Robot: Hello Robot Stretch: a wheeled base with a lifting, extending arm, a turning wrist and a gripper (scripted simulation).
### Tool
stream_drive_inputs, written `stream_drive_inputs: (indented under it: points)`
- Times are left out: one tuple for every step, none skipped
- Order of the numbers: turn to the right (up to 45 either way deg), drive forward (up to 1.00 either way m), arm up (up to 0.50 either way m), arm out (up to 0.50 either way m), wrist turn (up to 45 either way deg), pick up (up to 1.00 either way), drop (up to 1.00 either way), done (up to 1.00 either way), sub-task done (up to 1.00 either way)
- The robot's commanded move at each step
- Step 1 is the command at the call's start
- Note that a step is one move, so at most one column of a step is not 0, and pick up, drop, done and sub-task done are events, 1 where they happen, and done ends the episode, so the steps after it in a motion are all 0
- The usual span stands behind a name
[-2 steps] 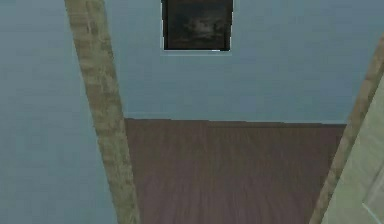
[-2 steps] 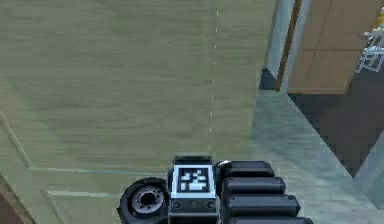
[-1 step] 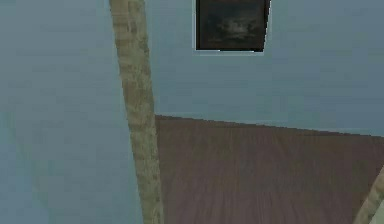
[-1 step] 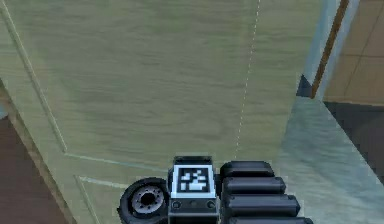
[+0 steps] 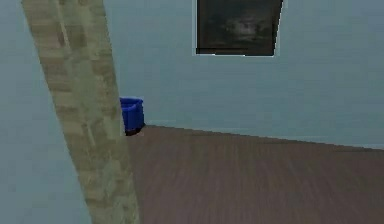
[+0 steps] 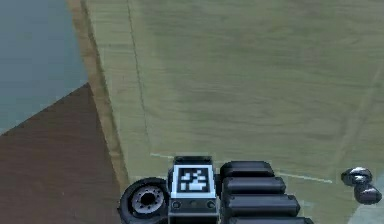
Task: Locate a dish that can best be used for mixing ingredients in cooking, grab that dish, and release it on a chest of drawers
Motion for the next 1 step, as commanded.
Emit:
stream_drive_inputs:
  points:
    - [9.0, 0.00, 0.00, 0.00, 0.0, 0.00, 0.00, 0.00, 0.00]
